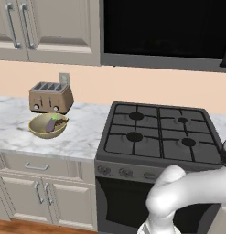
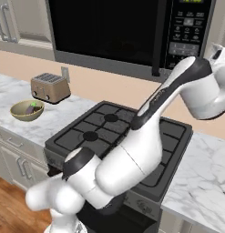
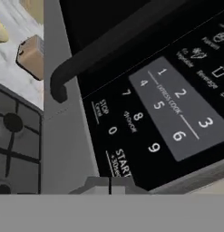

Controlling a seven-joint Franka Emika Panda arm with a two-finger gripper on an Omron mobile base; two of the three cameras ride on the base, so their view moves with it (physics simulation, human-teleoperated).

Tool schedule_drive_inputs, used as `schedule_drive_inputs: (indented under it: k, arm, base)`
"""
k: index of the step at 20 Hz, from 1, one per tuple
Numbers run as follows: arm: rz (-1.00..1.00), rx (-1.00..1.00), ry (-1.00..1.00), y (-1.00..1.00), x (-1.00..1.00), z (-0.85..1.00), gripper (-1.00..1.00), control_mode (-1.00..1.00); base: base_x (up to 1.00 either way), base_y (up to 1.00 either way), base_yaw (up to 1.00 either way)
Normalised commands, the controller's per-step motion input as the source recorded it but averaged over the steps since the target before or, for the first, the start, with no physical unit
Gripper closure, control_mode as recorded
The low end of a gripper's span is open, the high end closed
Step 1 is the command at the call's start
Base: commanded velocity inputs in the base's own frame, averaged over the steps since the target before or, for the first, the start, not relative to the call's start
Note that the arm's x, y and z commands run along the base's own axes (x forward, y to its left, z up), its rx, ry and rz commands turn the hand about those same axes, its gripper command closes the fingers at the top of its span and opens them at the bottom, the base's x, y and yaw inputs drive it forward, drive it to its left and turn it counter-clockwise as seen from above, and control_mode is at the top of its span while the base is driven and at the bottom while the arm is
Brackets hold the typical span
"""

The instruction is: Place the bowl containing the tomato and broccoli in the microwave. Close the microwave door and press the start button to microwave the meal.

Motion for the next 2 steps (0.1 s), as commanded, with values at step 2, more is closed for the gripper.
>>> schedule_drive_inputs:
  k: [2]
  arm:
    - [-0.09,-0.03,-0.63,0.62,-0.07,-1.00,1.00,-1.00]
  base:
    - [0.00,0.00,0.00]
